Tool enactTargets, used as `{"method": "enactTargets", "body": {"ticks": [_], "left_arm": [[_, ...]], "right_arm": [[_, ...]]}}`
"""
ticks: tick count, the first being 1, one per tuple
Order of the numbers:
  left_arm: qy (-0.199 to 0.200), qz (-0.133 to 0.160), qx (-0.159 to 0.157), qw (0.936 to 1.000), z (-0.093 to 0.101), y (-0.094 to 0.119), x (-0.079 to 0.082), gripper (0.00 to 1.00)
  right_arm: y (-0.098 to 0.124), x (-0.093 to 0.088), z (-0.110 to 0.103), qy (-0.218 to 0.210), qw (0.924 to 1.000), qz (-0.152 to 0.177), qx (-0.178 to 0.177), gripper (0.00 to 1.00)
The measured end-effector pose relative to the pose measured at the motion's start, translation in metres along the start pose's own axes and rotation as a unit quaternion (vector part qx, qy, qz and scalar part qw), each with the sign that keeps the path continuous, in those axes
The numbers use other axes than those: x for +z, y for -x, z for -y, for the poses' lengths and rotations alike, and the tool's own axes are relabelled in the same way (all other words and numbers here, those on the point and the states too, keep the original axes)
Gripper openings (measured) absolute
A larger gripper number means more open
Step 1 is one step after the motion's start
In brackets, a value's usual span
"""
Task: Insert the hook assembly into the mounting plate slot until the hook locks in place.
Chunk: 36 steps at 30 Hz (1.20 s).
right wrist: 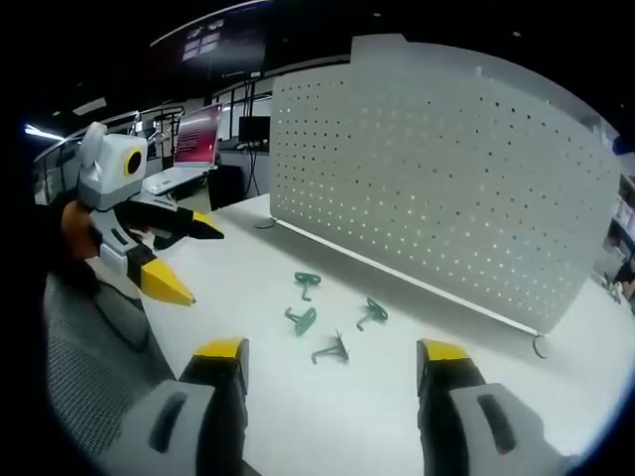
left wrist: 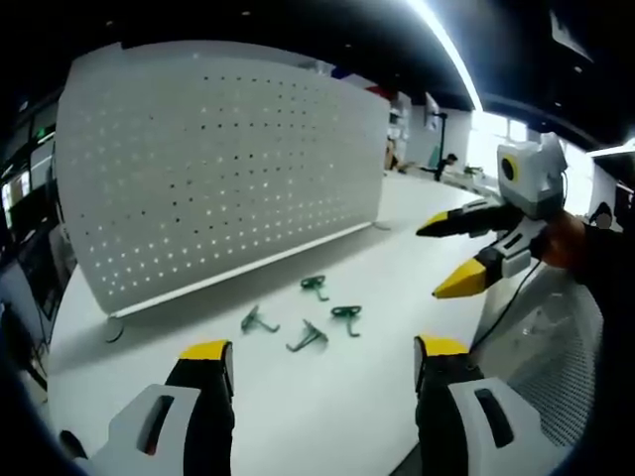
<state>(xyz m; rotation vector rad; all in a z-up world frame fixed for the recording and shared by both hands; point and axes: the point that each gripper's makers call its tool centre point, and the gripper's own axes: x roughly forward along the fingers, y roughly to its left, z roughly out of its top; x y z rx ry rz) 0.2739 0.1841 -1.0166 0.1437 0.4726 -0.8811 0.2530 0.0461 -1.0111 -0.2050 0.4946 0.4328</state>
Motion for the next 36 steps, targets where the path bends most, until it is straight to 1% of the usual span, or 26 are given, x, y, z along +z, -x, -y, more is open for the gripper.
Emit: {"method": "enactTargets", "body": {"ticks": [8,13,19,22,30,36], "left_arm": [[-0.002,-0.003,-0.003,1.0,0.001,0.0,-0.001,0.75],[-0.003,-0.003,-0.003,1.0,0.002,0.0,-0.001,0.75],[-0.003,-0.005,-0.003,1.0,0.002,0.0,-0.002,0.75],[-0.004,-0.005,-0.003,1.0,0.002,0.0,-0.002,0.75],[-0.004,-0.004,-0.005,1.0,0.002,0.0,-0.001,0.75],[-0.005,-0.007,-0.009,0.9999,0.004,-0.001,-0.002,0.75]], "right_arm": [[-0.001,0.002,0.0,0.003,1.0,0.0,0.001,0.65],[-0.002,0.006,0.0,0.01,0.9999,0.0,0.003,0.63],[-0.004,0.009,-0.003,0.019,0.9997,-0.006,0.01,0.58],[-0.006,0.013,-0.002,0.024,0.9996,-0.005,0.011,0.55],[-0.016,0.024,-0.004,0.035,0.9992,-0.007,0.018,0.51],[-0.025,0.025,-0.006,0.048,0.9983,-0.018,0.027,0.49]]}}
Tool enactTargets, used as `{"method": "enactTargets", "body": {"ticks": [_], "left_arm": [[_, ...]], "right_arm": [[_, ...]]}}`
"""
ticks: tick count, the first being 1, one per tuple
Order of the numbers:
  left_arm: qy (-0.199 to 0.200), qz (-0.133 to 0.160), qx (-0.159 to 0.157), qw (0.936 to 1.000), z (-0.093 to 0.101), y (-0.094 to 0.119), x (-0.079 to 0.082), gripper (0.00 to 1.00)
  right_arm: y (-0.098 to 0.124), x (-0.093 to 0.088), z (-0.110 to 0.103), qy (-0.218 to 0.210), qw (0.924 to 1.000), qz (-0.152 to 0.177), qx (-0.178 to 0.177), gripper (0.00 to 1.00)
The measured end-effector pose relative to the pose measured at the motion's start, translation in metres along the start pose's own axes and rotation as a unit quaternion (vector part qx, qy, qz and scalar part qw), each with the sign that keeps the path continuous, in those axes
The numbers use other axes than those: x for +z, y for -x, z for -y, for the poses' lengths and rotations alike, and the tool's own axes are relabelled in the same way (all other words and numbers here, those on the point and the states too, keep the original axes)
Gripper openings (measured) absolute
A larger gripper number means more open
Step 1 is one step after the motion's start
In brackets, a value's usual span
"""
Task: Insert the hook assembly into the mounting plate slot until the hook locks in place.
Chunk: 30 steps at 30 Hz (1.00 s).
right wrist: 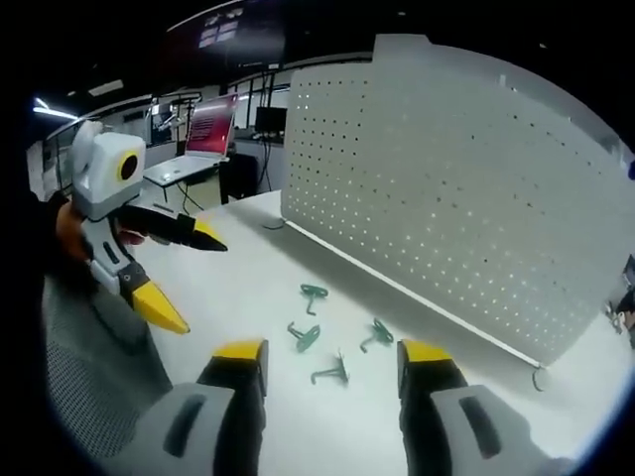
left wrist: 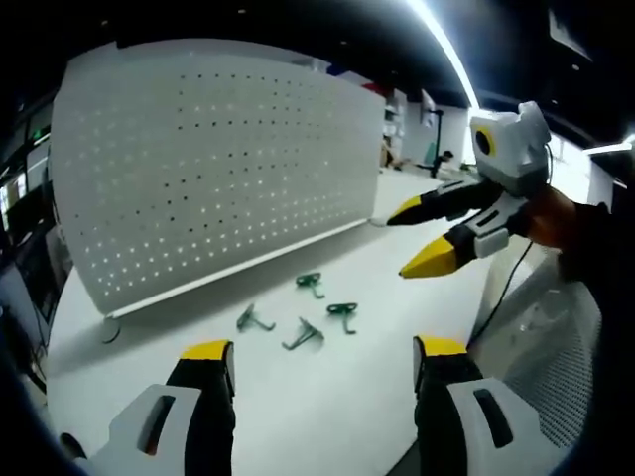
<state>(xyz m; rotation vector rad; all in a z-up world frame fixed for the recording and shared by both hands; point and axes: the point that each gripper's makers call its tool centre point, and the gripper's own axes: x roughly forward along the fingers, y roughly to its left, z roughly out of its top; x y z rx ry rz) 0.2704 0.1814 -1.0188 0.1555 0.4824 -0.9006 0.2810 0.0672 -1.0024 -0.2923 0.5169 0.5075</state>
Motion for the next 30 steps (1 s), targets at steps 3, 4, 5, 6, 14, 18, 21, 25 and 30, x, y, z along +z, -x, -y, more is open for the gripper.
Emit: {"method": "enactTargets", "body": {"ticks": [3,4,5,6,14,18,21,25,30], "left_arm": [[-0.001,-0.002,-0.001,1.0,0.001,0.0,-0.001,0.75],[0.0,-0.001,-0.001,1.0,0.001,0.0,0.0,0.75],[0.0,0.0,-0.001,1.0,0.001,0.0,0.0,0.75],[-0.001,0.0,-0.001,1.0,0.0,0.0,0.0,0.75],[0.0,-0.001,-0.002,1.0,0.001,0.0,0.0,0.74],[-0.001,-0.002,-0.002,1.0,0.001,0.0,-0.001,0.74],[-0.002,-0.003,-0.003,1.0,0.001,0.0,-0.001,0.74],[-0.002,-0.005,-0.005,1.0,0.002,-0.001,-0.002,0.74],[-0.003,-0.005,-0.005,1.0,0.002,-0.001,-0.002,0.74]], "right_arm": [[-0.005,0.001,0.001,0.004,1.0,-0.003,0.004,0.48],[-0.006,0.001,0.001,0.005,1.0,-0.004,0.005,0.48],[-0.007,0.001,0.001,0.006,1.0,-0.005,0.006,0.48],[-0.009,0.001,0.002,0.006,0.9999,-0.007,0.006,0.48],[-0.021,-0.006,0.001,0.011,0.9995,-0.023,0.016,0.47],[-0.028,-0.008,0.002,0.013,0.9993,-0.03,0.019,0.46],[-0.033,-0.011,0.004,0.01,0.999,-0.038,0.022,0.46],[-0.04,-0.016,0.002,0.006,0.9986,-0.046,0.026,0.45],[-0.047,-0.02,-0.001,0.0,0.998,-0.056,0.031,0.44]]}}
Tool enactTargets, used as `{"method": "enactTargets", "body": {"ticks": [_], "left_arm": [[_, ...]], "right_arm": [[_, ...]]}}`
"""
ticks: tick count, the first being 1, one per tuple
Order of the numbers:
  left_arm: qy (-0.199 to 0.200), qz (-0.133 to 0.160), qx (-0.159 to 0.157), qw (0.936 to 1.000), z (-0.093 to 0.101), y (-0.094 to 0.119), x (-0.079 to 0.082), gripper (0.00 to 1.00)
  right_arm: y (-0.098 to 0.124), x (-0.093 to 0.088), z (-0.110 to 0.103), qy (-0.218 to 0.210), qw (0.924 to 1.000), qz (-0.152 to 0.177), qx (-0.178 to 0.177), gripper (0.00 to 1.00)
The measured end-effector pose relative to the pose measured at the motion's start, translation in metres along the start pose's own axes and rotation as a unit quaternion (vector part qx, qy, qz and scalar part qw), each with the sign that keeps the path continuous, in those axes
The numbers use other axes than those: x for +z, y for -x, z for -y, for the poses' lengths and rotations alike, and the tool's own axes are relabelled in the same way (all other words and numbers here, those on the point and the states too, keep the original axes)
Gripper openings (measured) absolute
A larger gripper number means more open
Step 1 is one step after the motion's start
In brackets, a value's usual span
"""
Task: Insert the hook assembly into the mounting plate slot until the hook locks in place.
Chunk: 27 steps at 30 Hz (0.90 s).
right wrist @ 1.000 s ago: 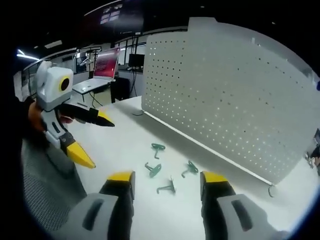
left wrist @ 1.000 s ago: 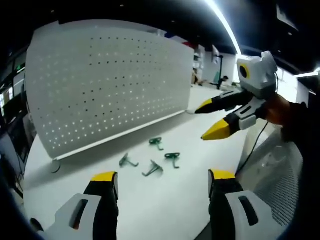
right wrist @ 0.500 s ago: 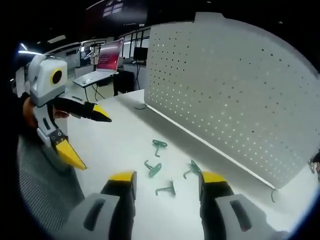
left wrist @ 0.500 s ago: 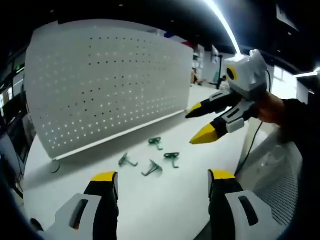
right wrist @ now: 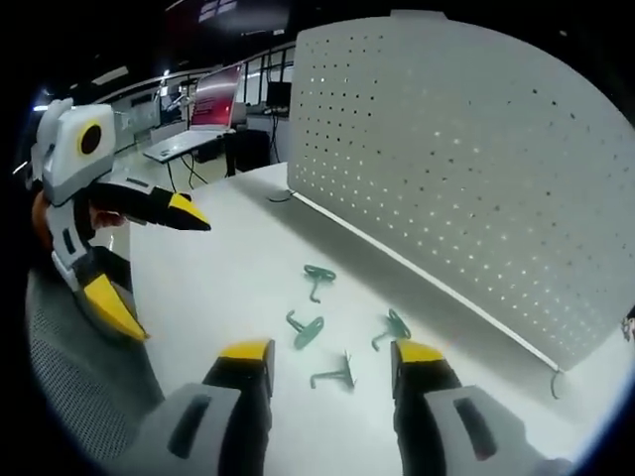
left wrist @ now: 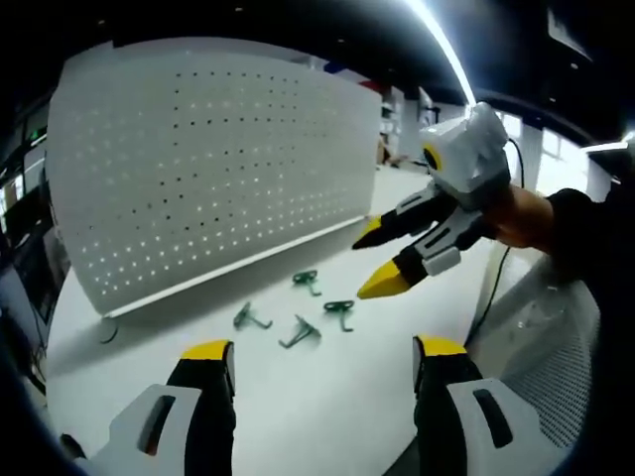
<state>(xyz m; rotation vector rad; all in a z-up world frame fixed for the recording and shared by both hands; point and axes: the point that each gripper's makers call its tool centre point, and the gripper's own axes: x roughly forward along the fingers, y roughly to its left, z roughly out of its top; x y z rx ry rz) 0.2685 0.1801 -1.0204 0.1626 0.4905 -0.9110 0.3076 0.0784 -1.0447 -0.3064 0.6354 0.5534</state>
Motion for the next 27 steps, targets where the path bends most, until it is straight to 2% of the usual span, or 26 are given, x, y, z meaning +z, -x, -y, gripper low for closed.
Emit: {"method": "enactTargets", "body": {"ticks": [7,19,27], "left_arm": [[0.001,0.001,-0.002,1.0,0.0,0.0,0.001,0.74],[0.0,-0.002,-0.008,1.0,0.002,-0.001,0.0,0.74],[-0.001,-0.005,-0.011,0.9999,0.004,-0.002,-0.001,0.74]], "right_arm": [[-0.01,-0.001,-0.004,-0.008,0.9999,-0.008,0.006,0.41],[-0.038,0.002,-0.014,-0.007,0.9993,-0.026,0.025,0.31],[-0.057,-0.003,-0.013,-0.041,0.9979,-0.041,0.029,0.25]]}}
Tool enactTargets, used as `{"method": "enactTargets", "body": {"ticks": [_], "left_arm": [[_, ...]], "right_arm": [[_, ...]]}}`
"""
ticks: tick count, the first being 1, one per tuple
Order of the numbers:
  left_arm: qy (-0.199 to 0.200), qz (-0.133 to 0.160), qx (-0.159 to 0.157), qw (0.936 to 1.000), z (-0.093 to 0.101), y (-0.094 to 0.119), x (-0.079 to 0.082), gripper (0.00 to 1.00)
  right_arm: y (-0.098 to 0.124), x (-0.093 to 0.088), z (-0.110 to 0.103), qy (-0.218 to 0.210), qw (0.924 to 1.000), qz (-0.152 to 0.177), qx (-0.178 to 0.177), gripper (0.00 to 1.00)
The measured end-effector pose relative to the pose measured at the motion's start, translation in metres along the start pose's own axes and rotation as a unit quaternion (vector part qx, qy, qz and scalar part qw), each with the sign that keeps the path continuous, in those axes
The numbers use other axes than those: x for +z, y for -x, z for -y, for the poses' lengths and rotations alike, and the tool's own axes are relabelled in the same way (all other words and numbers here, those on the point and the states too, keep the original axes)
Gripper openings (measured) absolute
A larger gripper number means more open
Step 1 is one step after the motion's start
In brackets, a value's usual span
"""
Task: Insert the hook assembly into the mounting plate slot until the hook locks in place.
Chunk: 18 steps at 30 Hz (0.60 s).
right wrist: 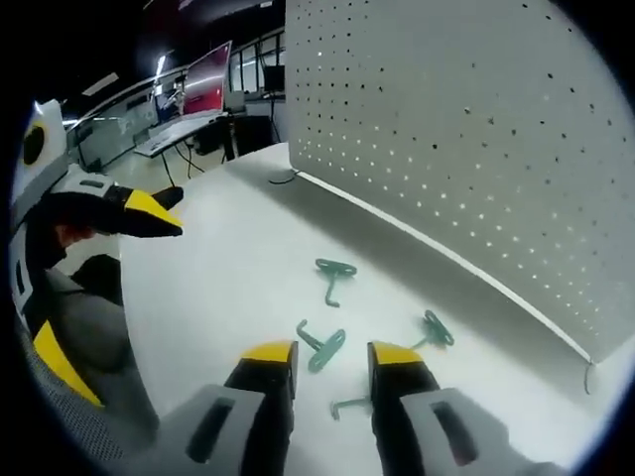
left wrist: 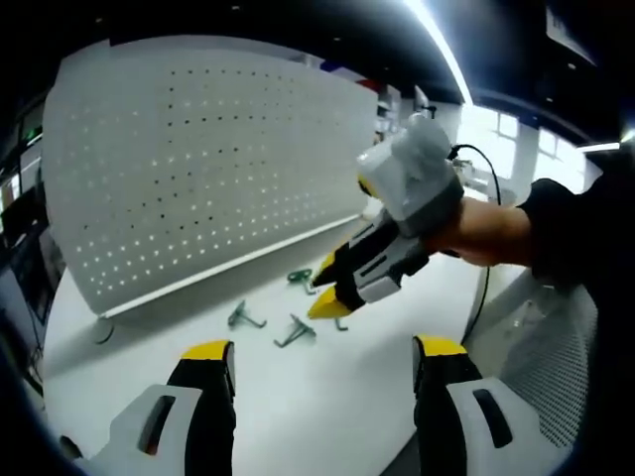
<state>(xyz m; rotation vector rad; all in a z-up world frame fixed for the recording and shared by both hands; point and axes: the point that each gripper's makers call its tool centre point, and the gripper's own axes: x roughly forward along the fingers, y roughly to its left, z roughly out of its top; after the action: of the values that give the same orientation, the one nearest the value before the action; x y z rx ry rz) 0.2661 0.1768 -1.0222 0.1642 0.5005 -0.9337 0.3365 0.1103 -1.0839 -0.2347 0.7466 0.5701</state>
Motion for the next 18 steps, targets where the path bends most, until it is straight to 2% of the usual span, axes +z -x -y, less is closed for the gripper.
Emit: {"method": "enactTargets", "body": {"ticks": [18], "left_arm": [[0.002,-0.002,-0.008,1.0,0.003,-0.001,-0.001,0.73]], "right_arm": [[-0.028,-0.006,-0.001,0.002,0.9996,-0.028,-0.004,0.13]]}}
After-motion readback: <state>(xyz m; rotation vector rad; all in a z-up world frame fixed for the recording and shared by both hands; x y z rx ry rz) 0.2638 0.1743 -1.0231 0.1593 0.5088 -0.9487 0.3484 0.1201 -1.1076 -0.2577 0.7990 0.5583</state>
